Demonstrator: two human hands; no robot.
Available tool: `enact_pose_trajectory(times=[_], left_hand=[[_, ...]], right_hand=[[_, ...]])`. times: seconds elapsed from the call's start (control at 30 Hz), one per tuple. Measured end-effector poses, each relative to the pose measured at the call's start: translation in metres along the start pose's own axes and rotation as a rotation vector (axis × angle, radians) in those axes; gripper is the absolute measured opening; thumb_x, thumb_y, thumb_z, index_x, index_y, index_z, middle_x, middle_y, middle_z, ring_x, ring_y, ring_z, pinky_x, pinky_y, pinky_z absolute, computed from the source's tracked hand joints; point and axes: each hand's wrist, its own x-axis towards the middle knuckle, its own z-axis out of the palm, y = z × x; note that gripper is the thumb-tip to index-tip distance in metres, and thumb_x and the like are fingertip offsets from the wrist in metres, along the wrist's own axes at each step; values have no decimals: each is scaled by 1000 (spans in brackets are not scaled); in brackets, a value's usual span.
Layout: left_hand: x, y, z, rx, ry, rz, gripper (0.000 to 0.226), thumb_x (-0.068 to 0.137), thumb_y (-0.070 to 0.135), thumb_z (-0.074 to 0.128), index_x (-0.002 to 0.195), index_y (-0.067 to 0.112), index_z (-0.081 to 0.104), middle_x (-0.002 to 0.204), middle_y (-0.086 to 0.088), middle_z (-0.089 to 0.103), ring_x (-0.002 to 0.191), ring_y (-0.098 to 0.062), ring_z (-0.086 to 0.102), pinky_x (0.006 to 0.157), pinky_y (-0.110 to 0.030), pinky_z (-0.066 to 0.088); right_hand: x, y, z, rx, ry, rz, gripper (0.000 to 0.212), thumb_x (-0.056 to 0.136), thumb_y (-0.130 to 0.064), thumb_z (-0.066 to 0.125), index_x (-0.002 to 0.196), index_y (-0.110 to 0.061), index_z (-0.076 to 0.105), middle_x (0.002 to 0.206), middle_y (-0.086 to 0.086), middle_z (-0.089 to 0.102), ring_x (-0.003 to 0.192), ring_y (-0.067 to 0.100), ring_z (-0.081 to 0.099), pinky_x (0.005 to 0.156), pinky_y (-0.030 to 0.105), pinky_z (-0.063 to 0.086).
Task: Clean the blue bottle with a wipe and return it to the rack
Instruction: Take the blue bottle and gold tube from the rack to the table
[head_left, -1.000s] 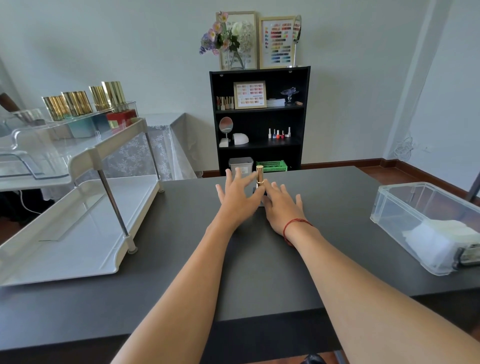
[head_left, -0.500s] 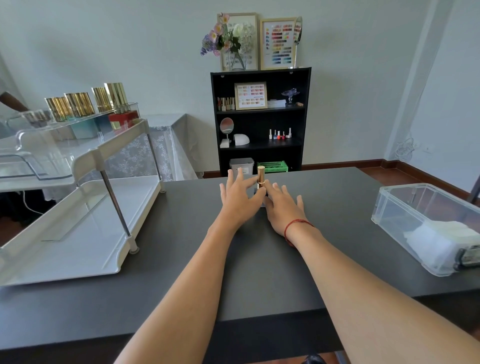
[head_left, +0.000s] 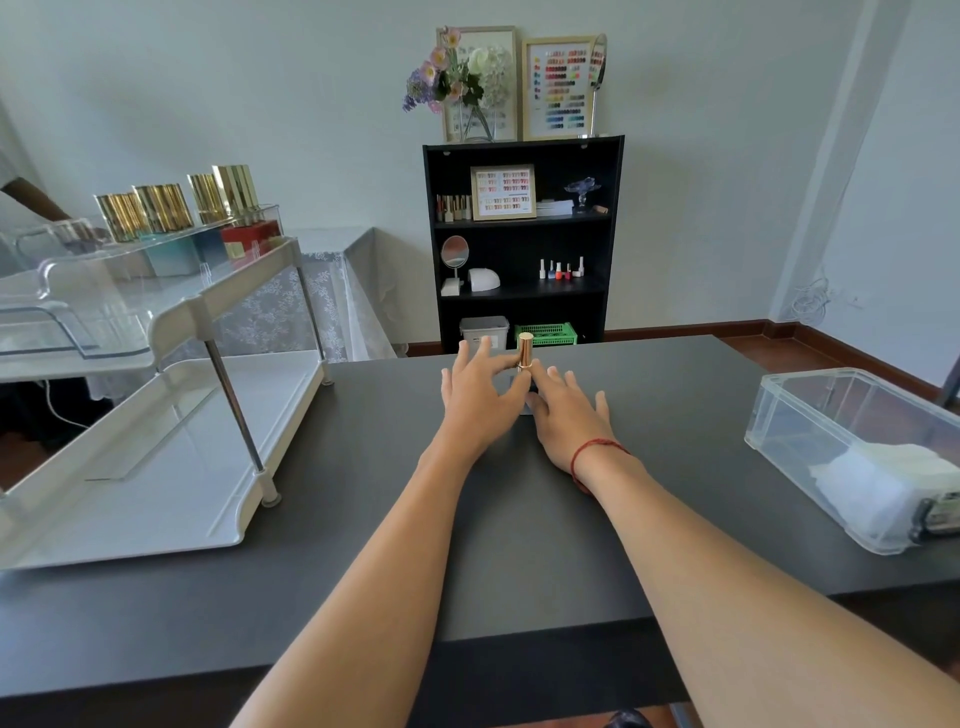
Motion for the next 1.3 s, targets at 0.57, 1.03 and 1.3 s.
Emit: enact_pose_trajectory(times=[0.57,1.03,1.3], left_hand=[[0,0,-5,-238,183,44,26,83,41,66,105,26,68,143,1,48,138,-14,34,114,-48,27],[1,-2,-18,-426,365,-54,15,77,47,68,88,37,68,78,19,66,89,1,60,104,-51,38],[3,-14,-19,-428,365,-105,12,69,42,65,81,44,65,80,21,69,87,-3,64,100,-47,42]], right_hand=[[-2,-1,-1,-20,-5,-3,49,103,-30,25,150,-30,13,159,3,14,148,22,2,117,52,-2],[-2,-2,-1,-75,5,-1,47,103,-30,22,149,-27,15,160,3,14,148,21,4,117,52,-2],[-3,-2,-3,-76,1,0,47,103,-30,23,149,-26,15,160,3,12,148,22,3,117,52,-2]])
